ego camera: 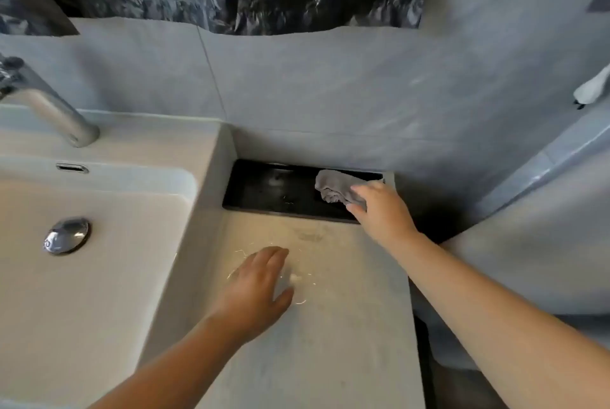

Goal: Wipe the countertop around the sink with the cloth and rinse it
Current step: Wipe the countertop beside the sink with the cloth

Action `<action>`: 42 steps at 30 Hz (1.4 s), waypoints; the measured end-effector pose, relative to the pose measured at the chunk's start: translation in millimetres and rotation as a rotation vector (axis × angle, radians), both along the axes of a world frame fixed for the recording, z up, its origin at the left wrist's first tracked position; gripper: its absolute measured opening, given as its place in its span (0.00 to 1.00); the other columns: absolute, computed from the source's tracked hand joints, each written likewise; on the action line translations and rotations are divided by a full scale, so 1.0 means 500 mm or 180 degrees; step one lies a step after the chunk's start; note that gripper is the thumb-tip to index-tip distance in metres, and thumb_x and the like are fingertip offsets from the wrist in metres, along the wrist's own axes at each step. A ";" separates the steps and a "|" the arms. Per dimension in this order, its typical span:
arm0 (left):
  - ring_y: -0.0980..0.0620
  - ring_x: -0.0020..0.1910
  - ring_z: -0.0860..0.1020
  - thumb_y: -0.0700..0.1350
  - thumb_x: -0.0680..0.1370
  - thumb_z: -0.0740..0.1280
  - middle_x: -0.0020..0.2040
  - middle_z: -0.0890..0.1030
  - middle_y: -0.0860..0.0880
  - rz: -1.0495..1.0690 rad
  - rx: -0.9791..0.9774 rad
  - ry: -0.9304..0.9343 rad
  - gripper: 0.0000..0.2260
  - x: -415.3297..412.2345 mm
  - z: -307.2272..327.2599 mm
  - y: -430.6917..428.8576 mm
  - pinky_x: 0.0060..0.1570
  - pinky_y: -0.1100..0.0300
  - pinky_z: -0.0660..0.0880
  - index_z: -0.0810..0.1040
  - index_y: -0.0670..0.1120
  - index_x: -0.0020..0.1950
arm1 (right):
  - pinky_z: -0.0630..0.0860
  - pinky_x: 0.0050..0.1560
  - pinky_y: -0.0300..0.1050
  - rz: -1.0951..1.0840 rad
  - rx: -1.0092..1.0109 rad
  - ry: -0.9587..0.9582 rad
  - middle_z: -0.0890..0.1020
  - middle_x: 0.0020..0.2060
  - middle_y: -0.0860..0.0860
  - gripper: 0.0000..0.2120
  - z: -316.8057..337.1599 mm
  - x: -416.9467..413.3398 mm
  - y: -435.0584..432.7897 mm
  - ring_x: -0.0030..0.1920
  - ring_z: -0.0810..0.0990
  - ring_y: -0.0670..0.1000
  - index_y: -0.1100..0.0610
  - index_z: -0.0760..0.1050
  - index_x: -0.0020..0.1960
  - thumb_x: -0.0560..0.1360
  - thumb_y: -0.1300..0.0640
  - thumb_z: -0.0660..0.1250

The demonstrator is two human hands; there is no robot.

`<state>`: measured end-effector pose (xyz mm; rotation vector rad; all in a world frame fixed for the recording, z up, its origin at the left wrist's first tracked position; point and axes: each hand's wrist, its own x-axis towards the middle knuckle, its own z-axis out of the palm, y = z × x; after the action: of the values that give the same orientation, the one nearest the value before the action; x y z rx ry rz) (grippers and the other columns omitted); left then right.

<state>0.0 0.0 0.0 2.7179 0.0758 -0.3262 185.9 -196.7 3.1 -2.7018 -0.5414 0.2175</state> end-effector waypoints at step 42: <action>0.46 0.76 0.42 0.75 0.66 0.37 0.78 0.41 0.53 -0.0313 0.0837 0.0253 0.42 0.074 -0.116 -0.002 0.73 0.49 0.43 0.40 0.57 0.76 | 0.73 0.48 0.50 -0.0252 0.0303 -0.0731 0.80 0.50 0.48 0.14 -0.141 -0.098 -0.110 0.50 0.77 0.51 0.52 0.80 0.57 0.72 0.58 0.72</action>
<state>36.9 -1.0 -58.0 2.9747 0.0073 -0.4841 136.7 -251.6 -67.6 -2.6640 -0.4940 -0.1383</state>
